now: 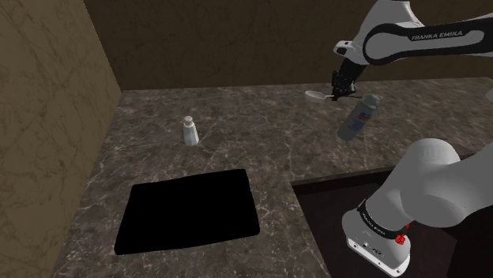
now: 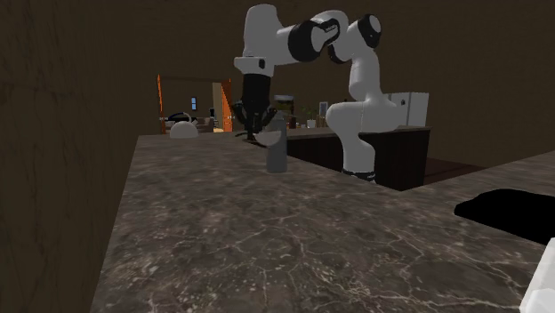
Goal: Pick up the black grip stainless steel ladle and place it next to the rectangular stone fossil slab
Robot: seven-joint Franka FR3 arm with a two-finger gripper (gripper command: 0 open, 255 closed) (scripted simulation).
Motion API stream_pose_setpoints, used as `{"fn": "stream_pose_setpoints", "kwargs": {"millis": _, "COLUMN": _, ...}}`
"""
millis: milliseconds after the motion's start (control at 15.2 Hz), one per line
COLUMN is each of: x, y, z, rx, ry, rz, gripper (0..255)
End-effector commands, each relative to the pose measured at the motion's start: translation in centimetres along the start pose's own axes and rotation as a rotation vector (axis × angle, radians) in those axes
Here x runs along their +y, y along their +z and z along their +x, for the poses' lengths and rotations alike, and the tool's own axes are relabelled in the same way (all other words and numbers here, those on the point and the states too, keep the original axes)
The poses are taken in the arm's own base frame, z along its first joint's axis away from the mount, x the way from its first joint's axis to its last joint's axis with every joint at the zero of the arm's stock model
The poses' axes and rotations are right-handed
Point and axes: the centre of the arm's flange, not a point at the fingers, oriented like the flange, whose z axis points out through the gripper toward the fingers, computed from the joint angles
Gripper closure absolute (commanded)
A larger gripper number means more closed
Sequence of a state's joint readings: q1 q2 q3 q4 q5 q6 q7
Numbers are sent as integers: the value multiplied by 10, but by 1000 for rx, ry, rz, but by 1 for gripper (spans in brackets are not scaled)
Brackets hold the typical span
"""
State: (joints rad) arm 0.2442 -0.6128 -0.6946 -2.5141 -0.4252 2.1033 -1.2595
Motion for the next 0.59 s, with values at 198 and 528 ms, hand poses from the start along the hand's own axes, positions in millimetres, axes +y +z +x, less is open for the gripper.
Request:
{"fn": "stream_pose_setpoints", "kwargs": {"millis": 198, "x": -48, "y": -5, "z": 41, "rx": -1, "ry": 2, "rz": 0, "gripper": 255}}
{"fn": "stream_pose_setpoints", "kwargs": {"millis": 528, "x": -98, "y": -10, "z": 84, "rx": -1, "ry": 2, "rz": 0, "gripper": 255}}
